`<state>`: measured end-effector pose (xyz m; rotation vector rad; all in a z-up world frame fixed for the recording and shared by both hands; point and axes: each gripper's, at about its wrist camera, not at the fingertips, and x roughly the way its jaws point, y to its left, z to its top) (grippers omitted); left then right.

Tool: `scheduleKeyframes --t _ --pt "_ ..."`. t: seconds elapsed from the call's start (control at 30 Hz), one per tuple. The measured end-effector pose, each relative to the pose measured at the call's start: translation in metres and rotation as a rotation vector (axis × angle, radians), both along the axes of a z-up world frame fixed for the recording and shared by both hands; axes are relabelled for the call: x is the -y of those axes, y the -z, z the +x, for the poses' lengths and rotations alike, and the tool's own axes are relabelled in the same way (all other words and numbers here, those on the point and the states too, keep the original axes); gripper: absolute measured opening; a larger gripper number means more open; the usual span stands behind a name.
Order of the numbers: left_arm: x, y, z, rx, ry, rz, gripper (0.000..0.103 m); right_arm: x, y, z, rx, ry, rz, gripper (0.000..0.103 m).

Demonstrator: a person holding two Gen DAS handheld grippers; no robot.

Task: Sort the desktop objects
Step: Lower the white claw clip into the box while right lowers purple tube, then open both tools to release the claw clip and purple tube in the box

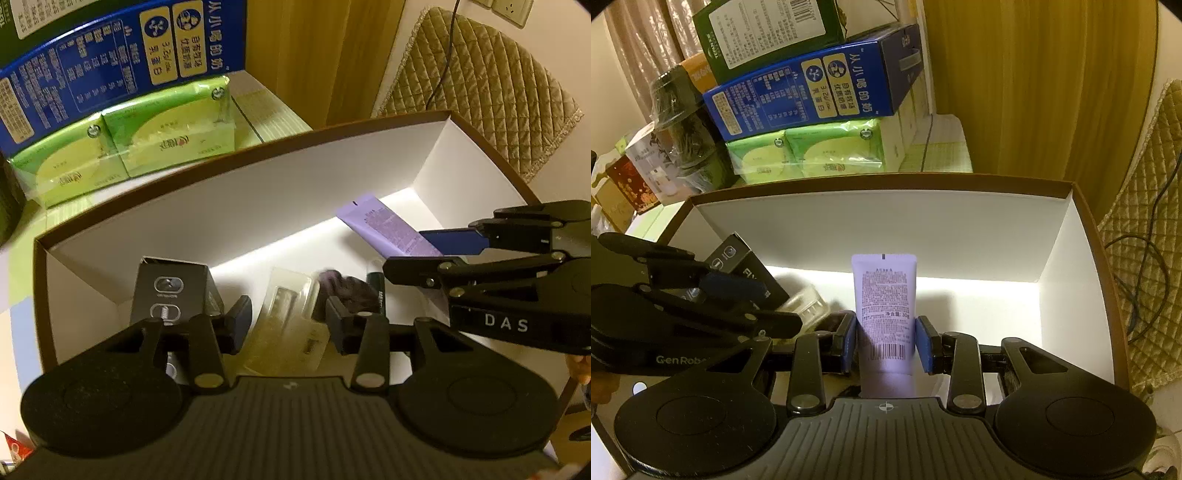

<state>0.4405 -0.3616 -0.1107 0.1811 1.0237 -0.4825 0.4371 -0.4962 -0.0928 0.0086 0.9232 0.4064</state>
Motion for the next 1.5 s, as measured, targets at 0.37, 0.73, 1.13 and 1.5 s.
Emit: scheduleKeyframes --t 0.37,0.73,1.13,1.5 --pt "-0.009 -0.008 0.002 0.022 -0.011 -0.009 0.049 -0.005 0.002 0.006 -0.026 0.004 -0.025 0.032" --pt "-0.014 -0.016 -0.006 0.045 0.002 -0.017 0.06 0.001 -0.009 -0.006 0.021 0.042 -0.032 0.071" --pt "-0.023 -0.036 -0.033 0.07 0.003 -0.008 0.084 0.017 -0.038 -0.041 0.045 0.069 0.028 0.098" --pt "-0.05 -0.065 -0.071 0.101 -0.039 -0.022 0.088 0.011 -0.064 -0.086 0.077 0.083 0.036 0.101"
